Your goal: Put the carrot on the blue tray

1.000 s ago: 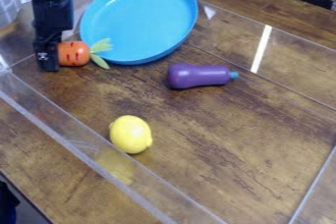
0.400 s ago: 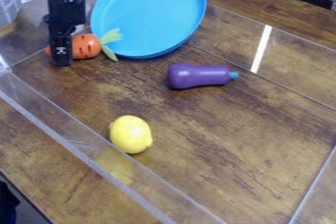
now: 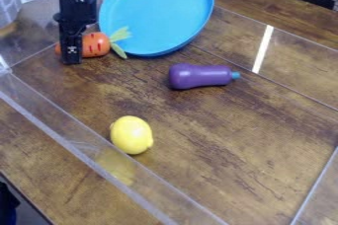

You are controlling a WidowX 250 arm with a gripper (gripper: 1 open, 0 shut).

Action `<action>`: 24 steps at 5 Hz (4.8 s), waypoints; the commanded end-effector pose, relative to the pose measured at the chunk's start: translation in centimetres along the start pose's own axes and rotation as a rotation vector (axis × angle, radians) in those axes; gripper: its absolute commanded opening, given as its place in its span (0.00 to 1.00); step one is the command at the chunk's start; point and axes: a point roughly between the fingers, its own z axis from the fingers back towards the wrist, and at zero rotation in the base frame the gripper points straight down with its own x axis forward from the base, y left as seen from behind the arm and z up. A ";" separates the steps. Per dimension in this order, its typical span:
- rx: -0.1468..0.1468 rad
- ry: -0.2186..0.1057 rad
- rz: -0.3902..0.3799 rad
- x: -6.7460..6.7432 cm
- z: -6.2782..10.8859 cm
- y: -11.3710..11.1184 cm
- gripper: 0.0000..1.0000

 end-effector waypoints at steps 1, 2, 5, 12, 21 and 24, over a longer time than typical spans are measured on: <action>0.027 -0.010 0.031 -1.1 1.7 1.1 0.00; 0.028 -0.008 0.029 -1.2 1.6 0.8 0.00; 0.031 -0.001 0.023 -1.4 1.1 1.3 0.00; 0.069 0.010 -0.119 3.1 5.3 2.6 0.00; 0.065 0.066 0.185 3.2 4.0 6.9 0.00; 0.070 0.085 0.287 4.4 5.9 7.2 0.00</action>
